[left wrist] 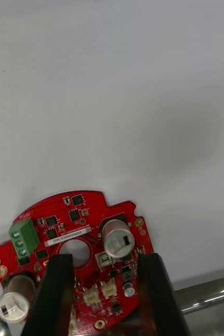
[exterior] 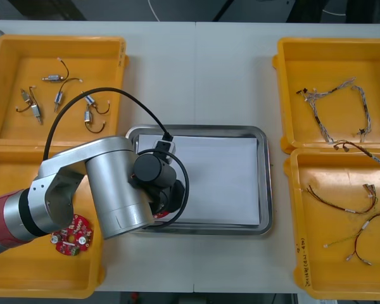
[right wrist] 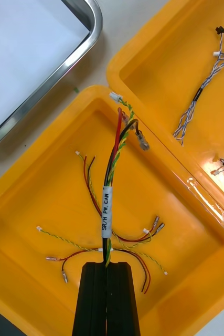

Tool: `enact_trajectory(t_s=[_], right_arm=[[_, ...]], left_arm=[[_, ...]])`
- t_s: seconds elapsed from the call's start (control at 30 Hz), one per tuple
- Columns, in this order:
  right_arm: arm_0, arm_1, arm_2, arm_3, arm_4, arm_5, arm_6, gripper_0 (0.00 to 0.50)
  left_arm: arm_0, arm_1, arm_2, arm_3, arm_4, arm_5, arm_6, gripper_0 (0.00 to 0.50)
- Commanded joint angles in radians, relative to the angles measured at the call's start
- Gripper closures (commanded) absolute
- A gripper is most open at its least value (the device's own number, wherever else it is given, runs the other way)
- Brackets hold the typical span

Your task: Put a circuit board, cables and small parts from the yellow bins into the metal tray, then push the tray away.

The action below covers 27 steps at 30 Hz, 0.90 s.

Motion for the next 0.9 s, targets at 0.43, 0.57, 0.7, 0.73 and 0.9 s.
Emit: enact_trajectory(t_s=[0.43, 0.57, 0.7, 0.73, 0.9], right_arm=[[-0.044, -0.052, 0.032, -0.027, -0.043, 0.003, -0.036, 0.500], [-0.062, -0.066, 0.055, -0.027, -0.049, 0.003, -0.036, 0.500], [-0.088, -0.080, 0.091, -0.027, -0.052, 0.003, -0.036, 0.500], [-0.093, -0.081, 0.097, -0.027, -0.054, 0.003, -0.036, 0.500], [-0.160, -0.084, 0.167, -0.027, -0.063, 0.003, -0.036, 0.500]], left_arm=[[0.010, 0.009, 0.014, -0.066, -0.014, 0.011, 0.104, 0.000], [0.010, 0.017, 0.077, -0.098, 0.016, 0.051, 0.105, 0.000], [0.010, 0.032, 0.175, -0.138, 0.068, 0.114, 0.098, 0.000], [0.010, 0.036, 0.192, -0.144, 0.078, 0.123, 0.096, 0.000], [0.010, 0.069, 0.342, -0.176, 0.174, 0.202, 0.089, 0.000]])
